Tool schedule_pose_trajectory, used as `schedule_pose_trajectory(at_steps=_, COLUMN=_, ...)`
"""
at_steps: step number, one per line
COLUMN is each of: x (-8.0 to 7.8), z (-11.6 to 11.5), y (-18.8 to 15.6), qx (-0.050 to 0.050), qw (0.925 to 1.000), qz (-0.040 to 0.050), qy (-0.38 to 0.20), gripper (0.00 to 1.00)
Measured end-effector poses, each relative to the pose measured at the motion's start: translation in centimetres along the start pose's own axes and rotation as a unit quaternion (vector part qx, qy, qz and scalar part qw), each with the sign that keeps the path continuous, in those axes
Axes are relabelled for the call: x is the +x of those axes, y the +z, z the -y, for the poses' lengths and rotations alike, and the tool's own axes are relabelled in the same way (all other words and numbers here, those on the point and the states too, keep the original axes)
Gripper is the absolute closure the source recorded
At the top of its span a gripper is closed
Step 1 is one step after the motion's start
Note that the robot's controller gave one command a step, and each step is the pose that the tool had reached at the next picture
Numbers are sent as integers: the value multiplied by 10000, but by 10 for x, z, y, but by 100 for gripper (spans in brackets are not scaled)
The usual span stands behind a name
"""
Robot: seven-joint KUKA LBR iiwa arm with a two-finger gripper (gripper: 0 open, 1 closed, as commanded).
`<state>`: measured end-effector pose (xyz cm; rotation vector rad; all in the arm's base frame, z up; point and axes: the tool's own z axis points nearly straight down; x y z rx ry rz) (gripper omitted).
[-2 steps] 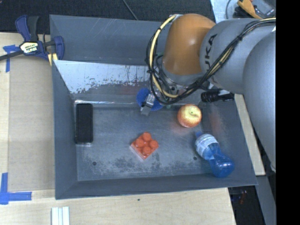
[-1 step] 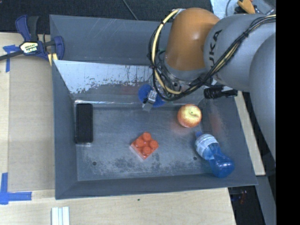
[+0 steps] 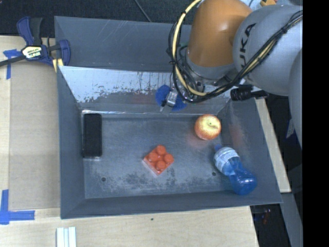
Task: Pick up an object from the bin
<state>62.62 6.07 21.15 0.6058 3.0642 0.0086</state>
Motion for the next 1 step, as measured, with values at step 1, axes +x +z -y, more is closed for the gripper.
schedule_pose_trajectory(at_steps=1, x=-2, z=-1, y=-33, qx=-12, qw=10000, qz=24, qy=-3, gripper=100)
